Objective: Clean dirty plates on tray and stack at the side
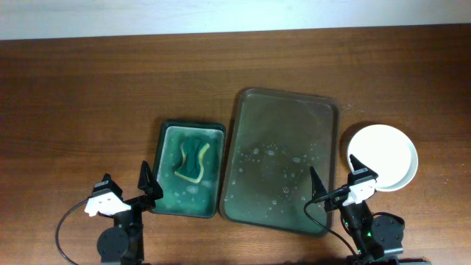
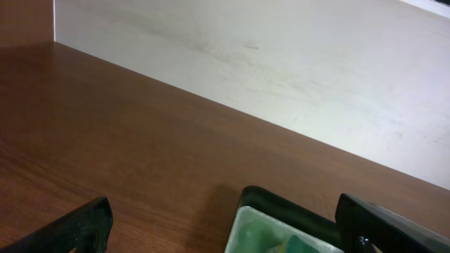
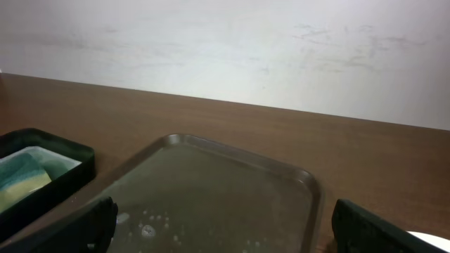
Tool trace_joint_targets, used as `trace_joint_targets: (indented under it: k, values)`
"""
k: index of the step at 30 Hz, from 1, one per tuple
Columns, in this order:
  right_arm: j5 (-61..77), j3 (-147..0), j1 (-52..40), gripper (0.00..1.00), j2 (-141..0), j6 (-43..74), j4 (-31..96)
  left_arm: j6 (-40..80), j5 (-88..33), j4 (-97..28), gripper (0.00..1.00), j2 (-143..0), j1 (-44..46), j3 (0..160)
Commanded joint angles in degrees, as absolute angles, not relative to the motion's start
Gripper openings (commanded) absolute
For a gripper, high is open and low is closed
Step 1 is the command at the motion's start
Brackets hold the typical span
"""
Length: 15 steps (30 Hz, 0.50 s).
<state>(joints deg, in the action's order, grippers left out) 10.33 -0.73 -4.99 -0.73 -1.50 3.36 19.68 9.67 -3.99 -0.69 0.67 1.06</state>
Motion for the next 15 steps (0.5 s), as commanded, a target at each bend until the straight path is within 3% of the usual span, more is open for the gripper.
trace_joint_targets:
  k: [1, 15]
  values:
    - [9.8, -0.3, -5.2, 0.98, -0.4, -1.3, 3.6, 19.6, 9.3, -3.7, 0.99, -0.3, 0.6, 0.5]
    - [9.8, -0.3, -5.2, 0.98, -0.4, -1.3, 3.6, 19.6, 9.3, -3.7, 1.0, -0.3, 0.6, 0.5]
